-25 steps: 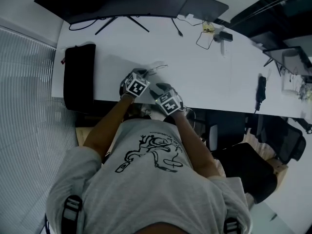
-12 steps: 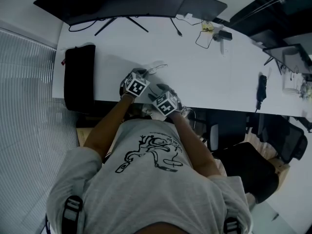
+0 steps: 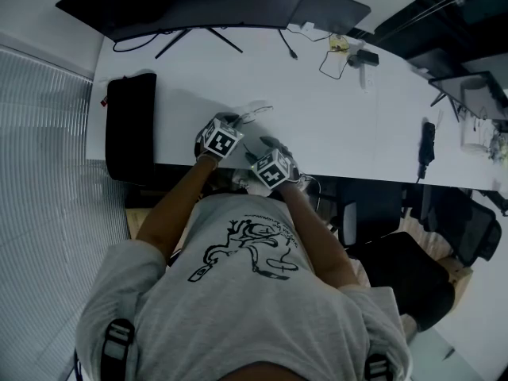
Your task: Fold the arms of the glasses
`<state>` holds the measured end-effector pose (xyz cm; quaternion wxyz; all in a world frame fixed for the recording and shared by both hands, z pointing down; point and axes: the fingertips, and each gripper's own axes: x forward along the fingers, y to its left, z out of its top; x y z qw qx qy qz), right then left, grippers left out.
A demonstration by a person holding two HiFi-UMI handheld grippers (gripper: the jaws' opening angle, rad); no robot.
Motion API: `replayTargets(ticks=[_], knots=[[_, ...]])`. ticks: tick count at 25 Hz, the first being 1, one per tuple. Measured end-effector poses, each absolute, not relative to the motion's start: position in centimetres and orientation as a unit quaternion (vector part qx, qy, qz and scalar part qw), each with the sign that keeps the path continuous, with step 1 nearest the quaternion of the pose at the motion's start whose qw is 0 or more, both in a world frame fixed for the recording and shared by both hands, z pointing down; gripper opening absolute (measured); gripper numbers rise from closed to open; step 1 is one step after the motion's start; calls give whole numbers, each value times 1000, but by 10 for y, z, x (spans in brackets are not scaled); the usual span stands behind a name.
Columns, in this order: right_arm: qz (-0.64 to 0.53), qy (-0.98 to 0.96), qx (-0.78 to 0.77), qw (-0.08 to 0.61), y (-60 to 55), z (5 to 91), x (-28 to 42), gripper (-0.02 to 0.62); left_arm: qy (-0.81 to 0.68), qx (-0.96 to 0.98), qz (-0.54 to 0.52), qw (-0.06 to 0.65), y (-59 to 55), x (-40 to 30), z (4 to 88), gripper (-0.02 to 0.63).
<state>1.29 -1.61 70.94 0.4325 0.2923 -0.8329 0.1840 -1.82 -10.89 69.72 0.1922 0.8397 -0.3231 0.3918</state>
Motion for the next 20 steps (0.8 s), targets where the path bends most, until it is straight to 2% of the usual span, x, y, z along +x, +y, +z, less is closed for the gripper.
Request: replayTargets(ticks=[20], knots=[[178, -822, 310, 445, -20, 711, 27, 285, -312, 845, 387, 197, -106, -14, 691, 48]])
